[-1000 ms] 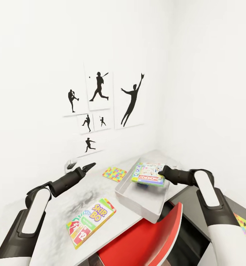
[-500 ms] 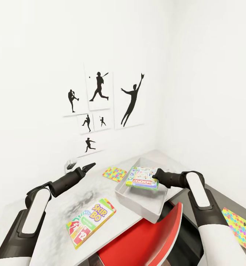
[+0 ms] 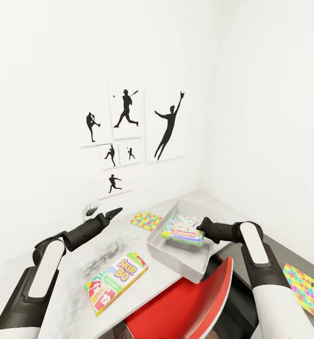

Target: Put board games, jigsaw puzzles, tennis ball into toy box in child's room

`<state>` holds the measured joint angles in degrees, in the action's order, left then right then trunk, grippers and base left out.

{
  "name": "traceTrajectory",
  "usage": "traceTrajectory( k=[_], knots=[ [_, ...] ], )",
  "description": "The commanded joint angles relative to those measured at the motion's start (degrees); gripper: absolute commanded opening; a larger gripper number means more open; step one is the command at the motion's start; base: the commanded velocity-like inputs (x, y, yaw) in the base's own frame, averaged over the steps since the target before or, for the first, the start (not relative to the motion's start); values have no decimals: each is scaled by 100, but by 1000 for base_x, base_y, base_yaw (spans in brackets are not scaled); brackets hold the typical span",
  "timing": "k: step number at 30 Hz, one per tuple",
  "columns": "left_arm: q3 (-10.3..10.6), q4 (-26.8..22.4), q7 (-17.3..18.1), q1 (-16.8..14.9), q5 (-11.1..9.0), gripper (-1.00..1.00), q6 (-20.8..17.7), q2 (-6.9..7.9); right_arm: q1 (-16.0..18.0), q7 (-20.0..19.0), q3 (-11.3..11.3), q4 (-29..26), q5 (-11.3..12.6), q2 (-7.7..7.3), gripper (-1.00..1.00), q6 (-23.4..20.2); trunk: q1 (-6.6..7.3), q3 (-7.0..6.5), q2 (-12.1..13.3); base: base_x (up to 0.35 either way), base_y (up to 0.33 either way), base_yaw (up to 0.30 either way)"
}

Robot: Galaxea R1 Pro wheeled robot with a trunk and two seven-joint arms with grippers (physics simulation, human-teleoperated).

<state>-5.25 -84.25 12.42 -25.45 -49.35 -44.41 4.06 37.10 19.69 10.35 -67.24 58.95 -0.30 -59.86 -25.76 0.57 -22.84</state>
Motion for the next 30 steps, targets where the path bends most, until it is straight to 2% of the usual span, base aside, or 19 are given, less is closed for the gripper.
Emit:
traceTrajectory(
  k=[1,4,7,14,22,30],
  knots=[
    [-8,-1,23,-4,4,100,-32,-1,19,52,26,39,78,1,-100,-14,-2,14,-8,0,0,0],
    [-5,-1,24,-4,5,100,-33,-5,104,53,128,182,78,2,-100,-14,-2,41,-8,0,0,0],
    [-4,-1,24,-4,5,100,-33,-8,197,53,323,399,75,3,-100,-14,-2,67,-8,0,0,0],
    [2,3,24,-4,5,100,-33,-10,371,56,458,651,75,-3,-100,-14,-2,132,-8,0,0,0],
    [6,3,24,-4,5,100,-33,-5,548,67,485,793,71,4,-100,4,-2,206,-8,0,0,0],
    [6,1,24,-4,-1,100,-33,-2,627,134,479,861,66,11,-100,318,-2,280,-8,0,0,0]
  ],
)
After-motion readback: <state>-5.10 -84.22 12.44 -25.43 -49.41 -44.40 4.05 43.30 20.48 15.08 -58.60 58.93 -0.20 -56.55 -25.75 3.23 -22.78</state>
